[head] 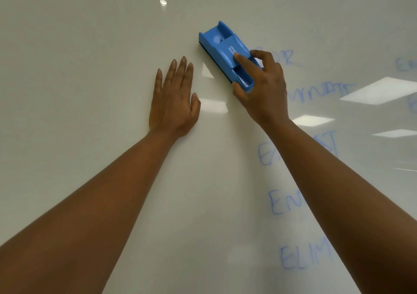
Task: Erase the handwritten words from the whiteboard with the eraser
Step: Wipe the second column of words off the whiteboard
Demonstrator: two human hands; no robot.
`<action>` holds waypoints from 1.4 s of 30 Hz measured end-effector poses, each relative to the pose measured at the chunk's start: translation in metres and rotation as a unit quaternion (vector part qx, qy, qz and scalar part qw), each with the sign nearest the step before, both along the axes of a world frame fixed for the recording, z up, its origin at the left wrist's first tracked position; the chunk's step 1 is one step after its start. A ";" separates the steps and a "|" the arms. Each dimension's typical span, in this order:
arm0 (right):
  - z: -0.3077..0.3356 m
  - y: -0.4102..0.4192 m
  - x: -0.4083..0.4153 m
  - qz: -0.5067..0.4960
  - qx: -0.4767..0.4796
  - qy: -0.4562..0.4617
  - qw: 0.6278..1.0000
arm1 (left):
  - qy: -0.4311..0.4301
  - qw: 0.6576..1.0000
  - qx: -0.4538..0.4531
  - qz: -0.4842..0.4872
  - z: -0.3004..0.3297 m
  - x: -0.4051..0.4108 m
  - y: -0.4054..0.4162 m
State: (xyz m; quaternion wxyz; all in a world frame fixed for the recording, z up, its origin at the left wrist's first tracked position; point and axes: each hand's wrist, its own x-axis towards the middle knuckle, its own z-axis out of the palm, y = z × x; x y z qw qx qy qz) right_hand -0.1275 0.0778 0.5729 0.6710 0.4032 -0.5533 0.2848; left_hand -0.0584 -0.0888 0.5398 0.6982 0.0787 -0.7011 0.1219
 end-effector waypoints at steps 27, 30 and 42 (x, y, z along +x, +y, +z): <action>0.030 0.012 0.002 0.026 -0.053 -0.094 0.994 | -0.005 1.000 -0.002 -0.001 -0.003 0.000 0.000; 0.020 0.001 0.005 0.009 -0.014 -0.057 0.998 | -0.003 1.000 -0.002 0.004 -0.003 -0.001 0.001; 0.033 0.037 -0.022 0.001 -0.138 -0.131 0.982 | -0.005 1.000 -0.001 -0.002 -0.004 0.001 0.001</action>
